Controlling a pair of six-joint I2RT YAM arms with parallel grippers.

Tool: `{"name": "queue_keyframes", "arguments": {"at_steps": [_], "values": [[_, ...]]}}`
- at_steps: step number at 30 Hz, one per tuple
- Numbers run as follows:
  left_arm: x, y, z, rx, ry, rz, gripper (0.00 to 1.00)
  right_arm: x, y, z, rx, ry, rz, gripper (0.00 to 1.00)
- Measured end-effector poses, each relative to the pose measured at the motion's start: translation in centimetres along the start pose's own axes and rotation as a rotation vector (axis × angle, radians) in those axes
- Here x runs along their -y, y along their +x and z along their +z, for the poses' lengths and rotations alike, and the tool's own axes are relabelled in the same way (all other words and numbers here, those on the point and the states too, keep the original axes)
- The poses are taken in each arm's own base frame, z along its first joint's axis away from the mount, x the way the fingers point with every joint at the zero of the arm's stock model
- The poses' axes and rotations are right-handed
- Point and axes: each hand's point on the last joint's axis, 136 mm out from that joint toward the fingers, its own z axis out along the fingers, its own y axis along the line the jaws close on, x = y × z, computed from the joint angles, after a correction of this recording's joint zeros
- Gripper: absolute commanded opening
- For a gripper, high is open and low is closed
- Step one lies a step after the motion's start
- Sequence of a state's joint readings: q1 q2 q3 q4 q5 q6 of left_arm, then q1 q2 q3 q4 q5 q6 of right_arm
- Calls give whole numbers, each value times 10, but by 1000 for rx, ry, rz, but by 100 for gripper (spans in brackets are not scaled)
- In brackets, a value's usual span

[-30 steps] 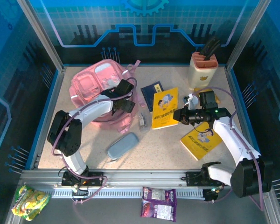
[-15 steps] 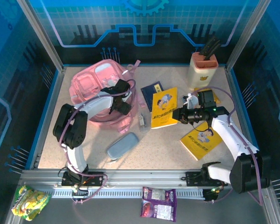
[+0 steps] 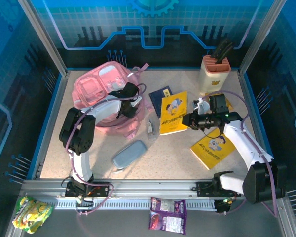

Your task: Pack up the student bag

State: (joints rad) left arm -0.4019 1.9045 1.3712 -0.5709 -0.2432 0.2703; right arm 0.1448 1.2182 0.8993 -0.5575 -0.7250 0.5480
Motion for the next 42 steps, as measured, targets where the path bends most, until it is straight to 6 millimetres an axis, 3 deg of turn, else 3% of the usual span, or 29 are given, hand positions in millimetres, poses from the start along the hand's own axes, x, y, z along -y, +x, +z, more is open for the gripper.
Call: {"name": "queue_keyframes", "arguments": {"at_steps": [3, 8, 13, 15, 17, 20, 25, 34, 42], "values": [[-1, 0, -1, 1, -4, 22, 0, -4, -3, -2, 6, -3, -14, 0], [-5, -6, -13, 31, -12, 20, 0, -6, -5, -4, 10, -1, -29, 0], [-7, -16, -38, 93, -4, 1, 0, -4, -3, -4, 4, 7, -19, 0], [-5, -20, -49, 124, 7, -15, 6, -4, -3, -4, 5, 8, -19, 0], [0, -25, -58, 149, 26, -30, 27, -4, -3, -4, 5, 8, -19, 0], [13, -28, -61, 163, 82, -64, 35, -4, -3, -4, 6, 9, -19, 0], [27, -35, -53, 151, 141, -122, 40, -4, -3, -4, 6, 9, -19, 0], [26, -47, -11, 82, 143, -207, 39, -7, -3, -7, 16, 6, -34, 0], [32, -57, -7, 84, 187, -238, 31, -6, -4, -8, 20, 7, -31, 0]]}}
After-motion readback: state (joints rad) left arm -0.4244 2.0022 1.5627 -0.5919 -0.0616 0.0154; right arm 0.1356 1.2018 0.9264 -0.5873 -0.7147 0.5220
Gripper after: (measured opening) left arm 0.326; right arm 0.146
